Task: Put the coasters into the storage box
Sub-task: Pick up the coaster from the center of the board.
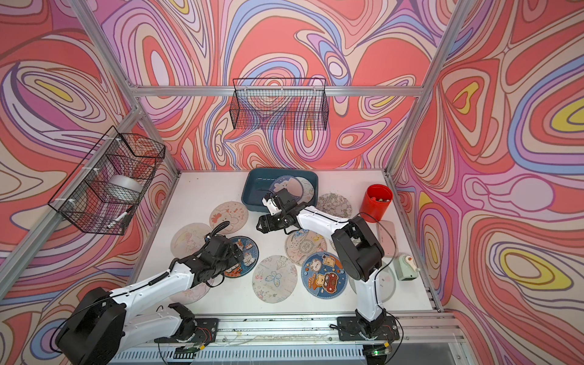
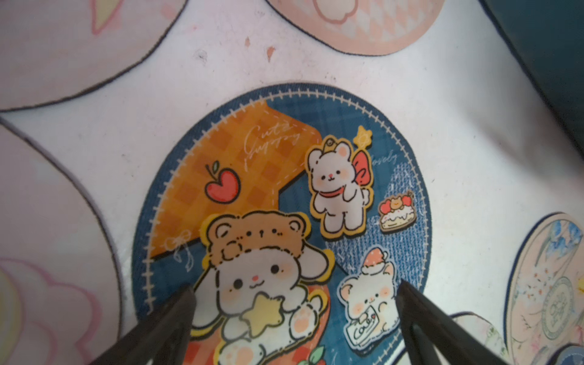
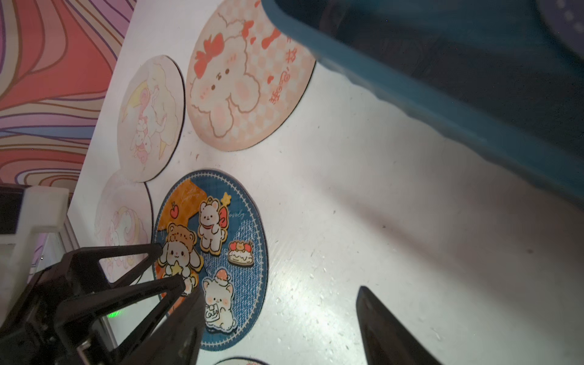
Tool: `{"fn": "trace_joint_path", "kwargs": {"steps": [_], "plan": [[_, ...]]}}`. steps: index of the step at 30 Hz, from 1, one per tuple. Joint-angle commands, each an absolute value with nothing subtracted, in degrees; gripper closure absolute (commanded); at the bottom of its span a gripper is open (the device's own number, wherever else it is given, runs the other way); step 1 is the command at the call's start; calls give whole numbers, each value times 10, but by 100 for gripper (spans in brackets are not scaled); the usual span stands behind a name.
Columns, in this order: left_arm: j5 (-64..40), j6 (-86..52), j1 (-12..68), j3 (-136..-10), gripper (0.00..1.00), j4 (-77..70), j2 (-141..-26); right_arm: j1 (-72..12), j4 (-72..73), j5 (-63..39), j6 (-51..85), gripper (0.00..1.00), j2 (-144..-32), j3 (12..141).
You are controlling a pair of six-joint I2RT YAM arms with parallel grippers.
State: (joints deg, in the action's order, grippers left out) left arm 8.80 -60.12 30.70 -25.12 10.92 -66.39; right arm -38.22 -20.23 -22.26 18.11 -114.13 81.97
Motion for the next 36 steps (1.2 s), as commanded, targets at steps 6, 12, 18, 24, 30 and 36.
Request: {"fn": "trace_joint_path", "kwargs": {"steps": [6,12,18,24,30,36], "plan": [[59,-638,305,-203,0,45,-682,-417,-204,-243,227,29,-1195,825],[56,-637,304,-200,0,42,-682,-432,-202,-256,241,34,-1218,830],[56,-640,304,-197,0,36,-682,-438,-200,-272,255,45,-1237,839],[53,-641,304,-195,0,30,-683,-448,-190,-297,264,51,-1255,849],[52,-641,304,-193,0,24,-685,-451,-161,-333,284,56,-1269,851],[53,-638,304,-193,0,23,-684,-453,-148,-347,295,70,-1279,858]]}}
